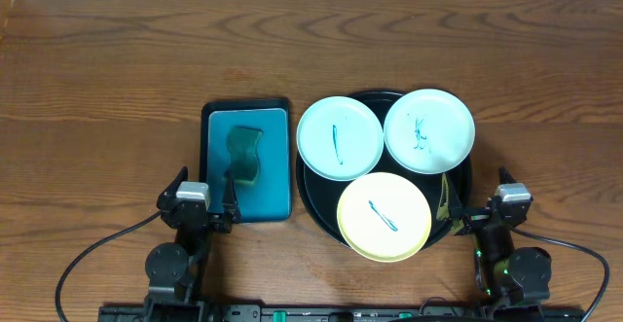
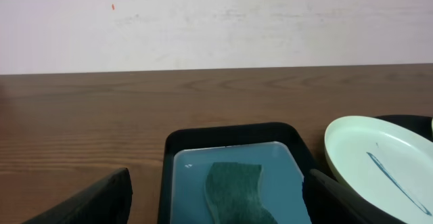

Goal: Clean dirty plates on tray and stack at the side

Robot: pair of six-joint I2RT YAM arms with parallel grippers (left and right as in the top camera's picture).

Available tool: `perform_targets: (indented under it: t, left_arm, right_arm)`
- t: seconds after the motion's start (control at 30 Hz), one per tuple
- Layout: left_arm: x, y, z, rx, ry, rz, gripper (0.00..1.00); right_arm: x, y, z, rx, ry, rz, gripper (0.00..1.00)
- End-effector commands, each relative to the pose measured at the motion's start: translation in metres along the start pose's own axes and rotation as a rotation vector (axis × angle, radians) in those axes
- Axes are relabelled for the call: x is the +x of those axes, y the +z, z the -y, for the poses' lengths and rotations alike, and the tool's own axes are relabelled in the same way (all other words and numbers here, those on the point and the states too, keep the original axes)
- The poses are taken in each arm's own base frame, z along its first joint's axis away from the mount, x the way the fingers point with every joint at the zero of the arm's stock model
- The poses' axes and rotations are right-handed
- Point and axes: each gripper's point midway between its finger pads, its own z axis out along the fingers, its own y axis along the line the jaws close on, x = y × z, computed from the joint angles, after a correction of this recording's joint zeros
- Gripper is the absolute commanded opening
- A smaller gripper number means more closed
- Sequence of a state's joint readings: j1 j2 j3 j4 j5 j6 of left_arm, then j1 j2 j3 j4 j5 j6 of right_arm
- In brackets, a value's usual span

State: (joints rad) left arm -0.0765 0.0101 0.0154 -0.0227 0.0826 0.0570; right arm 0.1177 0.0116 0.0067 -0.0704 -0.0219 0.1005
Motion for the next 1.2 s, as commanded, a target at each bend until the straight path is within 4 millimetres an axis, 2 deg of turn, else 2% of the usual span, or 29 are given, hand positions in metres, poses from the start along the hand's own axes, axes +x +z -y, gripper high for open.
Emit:
perform_targets:
  t: [0.0,1.17]
  left_arm:
    - [0.0146,0.0004,0.0014,0.009,0.012,-0.048,0.81]
    - [0.0146,0.0004,0.0014,0.009,0.012,-0.048,0.81]
  right_arm:
    - [0.0007,-0.0002,-0.0002,0.002,-0.013,-0.001,0.99]
    - [0.0007,-0.0002,-0.0002,0.002,-0.013,-0.001,0.99]
